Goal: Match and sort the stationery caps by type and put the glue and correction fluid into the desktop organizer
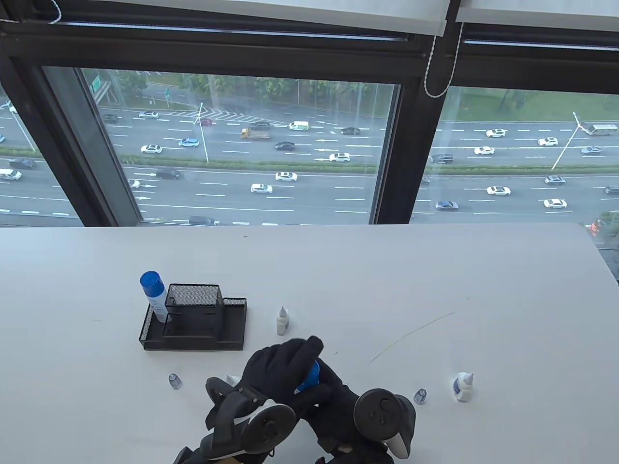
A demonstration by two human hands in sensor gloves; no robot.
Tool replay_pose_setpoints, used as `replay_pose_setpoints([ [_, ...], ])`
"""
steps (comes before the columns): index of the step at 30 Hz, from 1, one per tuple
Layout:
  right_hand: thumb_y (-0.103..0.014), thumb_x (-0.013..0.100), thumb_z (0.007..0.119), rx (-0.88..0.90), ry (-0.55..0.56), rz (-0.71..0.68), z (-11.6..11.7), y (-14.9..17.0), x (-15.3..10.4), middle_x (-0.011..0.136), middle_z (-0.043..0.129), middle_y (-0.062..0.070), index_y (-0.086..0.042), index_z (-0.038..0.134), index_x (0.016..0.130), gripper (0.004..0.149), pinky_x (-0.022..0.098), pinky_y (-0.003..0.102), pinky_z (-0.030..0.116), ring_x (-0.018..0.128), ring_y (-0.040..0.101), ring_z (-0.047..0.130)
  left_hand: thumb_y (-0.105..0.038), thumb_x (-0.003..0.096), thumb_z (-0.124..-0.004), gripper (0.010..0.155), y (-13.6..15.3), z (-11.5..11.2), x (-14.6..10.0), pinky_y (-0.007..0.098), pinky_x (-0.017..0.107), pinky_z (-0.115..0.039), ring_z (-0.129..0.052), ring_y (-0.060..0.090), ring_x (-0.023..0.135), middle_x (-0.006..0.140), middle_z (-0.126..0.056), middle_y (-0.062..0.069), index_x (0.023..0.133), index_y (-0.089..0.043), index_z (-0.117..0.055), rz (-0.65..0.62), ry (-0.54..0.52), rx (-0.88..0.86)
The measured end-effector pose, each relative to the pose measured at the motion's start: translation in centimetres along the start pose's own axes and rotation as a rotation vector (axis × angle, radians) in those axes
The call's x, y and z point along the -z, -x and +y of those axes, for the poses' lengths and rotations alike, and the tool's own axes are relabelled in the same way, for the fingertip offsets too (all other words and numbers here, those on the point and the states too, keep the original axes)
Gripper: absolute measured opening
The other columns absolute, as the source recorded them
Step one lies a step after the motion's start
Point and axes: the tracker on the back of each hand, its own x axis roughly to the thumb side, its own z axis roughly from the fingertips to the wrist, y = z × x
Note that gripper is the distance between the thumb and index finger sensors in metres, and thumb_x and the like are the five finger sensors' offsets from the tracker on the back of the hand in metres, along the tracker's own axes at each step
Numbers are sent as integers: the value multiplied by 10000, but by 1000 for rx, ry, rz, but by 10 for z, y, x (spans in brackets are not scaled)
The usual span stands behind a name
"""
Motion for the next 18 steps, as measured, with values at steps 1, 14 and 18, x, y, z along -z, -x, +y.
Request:
replay_pose_setpoints([
  [1, -359, 468, 906, -11, 1, 2, 1, 0, 0, 1008, 708, 111, -129, 514, 1060, 746, 705, 522, 677, 909, 341, 829, -481, 554, -819, 624, 0, 2, 1, 520, 671, -792, -953, 295, 914, 1117, -757, 94, 1107, -280, -609, -11, 67, -36],
  [14, -369, 469, 908, -13, -13, 0, 1, -2, 0, 1000, 720, 108, -128, 524, 1057, 742, 697, 515, 692, 897, 331, 845, -400, 582, -786, 546, 0, 8, 1, 538, 693, -780, -912, 338, 1003, 1190, -702, 88, 1096, -328, -615, -59, 151, -52],
  [18, -373, 471, 904, -20, 20, 2, -2, -3, -1, 1003, 715, 103, -132, 518, 1059, 743, 700, 512, 690, 900, 329, 842, -619, 525, -767, 808, -1, 1, -1, 603, 738, -688, -745, 454, 1098, 1251, -463, 229, 1182, -262, -461, -24, 63, 44],
])
